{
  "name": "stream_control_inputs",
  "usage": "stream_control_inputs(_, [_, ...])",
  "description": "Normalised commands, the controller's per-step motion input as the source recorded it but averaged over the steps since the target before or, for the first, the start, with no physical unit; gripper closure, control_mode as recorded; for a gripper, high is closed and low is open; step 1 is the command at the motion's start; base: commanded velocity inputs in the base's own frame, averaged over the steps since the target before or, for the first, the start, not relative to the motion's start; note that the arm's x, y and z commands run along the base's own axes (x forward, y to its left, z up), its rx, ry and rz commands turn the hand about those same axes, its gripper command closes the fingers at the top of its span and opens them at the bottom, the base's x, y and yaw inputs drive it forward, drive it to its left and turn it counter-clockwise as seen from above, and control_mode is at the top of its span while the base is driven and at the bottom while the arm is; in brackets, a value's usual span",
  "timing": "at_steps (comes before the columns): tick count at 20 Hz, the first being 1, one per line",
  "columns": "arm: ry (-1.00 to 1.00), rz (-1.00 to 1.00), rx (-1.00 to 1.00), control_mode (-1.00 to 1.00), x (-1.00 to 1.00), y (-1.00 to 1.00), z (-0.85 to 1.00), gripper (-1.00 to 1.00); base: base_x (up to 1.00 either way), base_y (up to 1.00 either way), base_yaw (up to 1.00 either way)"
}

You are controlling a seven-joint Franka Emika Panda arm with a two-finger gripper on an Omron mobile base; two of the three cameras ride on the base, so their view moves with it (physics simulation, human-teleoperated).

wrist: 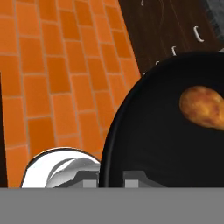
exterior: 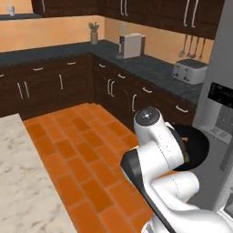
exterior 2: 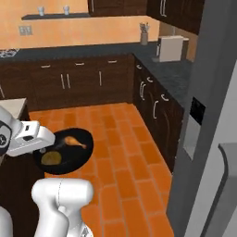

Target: Pick the chicken drumstick and avocado from their plates and place them in the bowl. Then put the bowl in the fridge.

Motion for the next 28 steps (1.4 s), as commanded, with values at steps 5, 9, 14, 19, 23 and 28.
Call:
stream_control_inputs(5, [0.00,0.00,0.00,1.00,0.00,0.00,0.00,1.00,1.00,-0.49,0.00])
stream_control_inputs(9, [0.00,0.00,0.00,1.00,0.00,0.00,0.00,1.00,1.00,0.00,-0.28])
stream_control_inputs(14, [0.00,0.00,0.00,1.00,0.00,0.00,0.00,1.00,0.20,0.15,-0.82])
stream_control_inputs(19, [0.00,0.00,0.00,1.00,0.00,0.00,0.00,1.00,0.11,0.25,-0.83])
stream_control_inputs(23, [0.00,0.00,0.00,1.00,0.00,0.00,0.00,1.00,0.24,0.01,-0.73])
stream_control_inputs(28, [0.00,0.00,0.00,1.00,0.00,0.00,0.00,1.00,0.64,0.00,-0.51])
